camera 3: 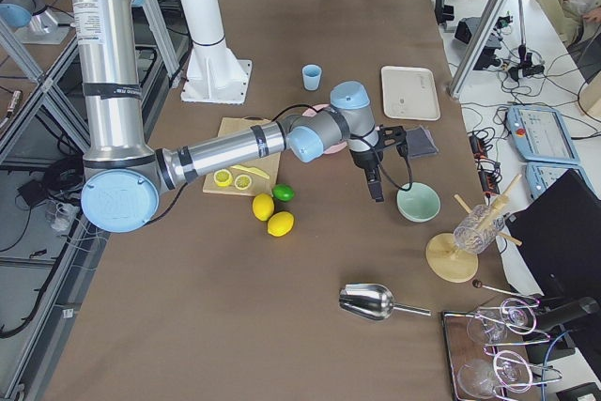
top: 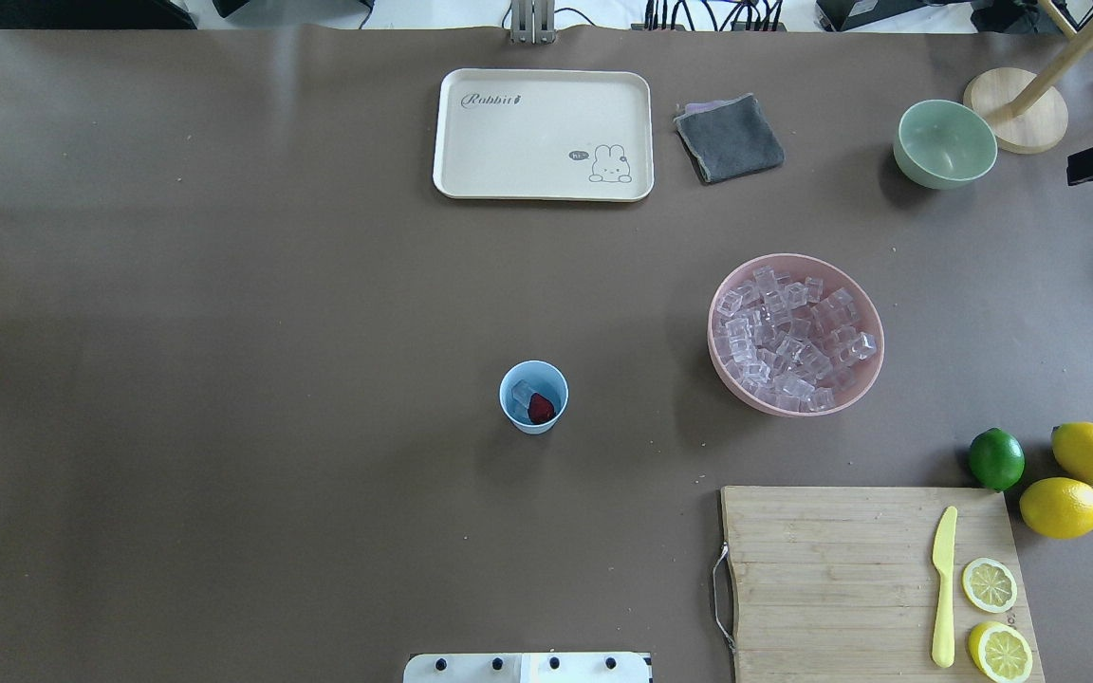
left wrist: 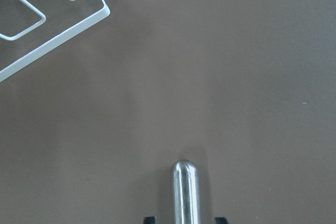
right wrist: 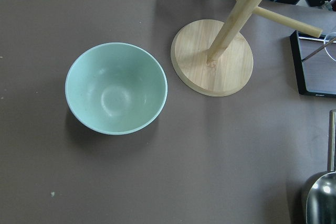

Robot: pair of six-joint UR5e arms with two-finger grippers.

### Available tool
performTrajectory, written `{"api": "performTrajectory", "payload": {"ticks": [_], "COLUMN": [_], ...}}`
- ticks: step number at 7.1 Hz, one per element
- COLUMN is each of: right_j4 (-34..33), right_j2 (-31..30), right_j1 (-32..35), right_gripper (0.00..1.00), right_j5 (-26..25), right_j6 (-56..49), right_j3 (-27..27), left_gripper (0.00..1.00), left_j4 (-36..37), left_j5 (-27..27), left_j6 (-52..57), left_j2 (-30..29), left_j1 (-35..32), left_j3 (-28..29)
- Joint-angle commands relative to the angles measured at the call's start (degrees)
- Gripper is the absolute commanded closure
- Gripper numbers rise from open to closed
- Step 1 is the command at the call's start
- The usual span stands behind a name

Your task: Mash ice and strawberries in cup

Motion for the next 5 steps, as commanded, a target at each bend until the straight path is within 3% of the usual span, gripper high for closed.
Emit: {"api": "performTrajectory", "payload": {"ticks": [1, 3, 5], "right_j4": [-0.1, -0.1, -0.2], "right_j2": [0.2, 0.3, 0.1], "right_j1": [0.0, 0.0, 0.0], "right_gripper": [0.00, 0.00, 0.00], "right_j5": [0.2, 0.5, 0.6], "right_j6": [0.0, -0.1, -0.1], "right_j3": [-0.1, -0.1, -0.1], "left_gripper": [0.02, 0.02, 0.02], "left_j4": [0.5, 0.9, 12.4], "left_j5": [-0.3, -0.7, -2.0], "left_j6": [-0.5, -0.6, -0.5], "left_j2": [-1.5, -3.2, -8.3], "left_j1": [-1.5, -3.4, -5.9], "left_j3": [-0.6, -0.8, -4.9]}}
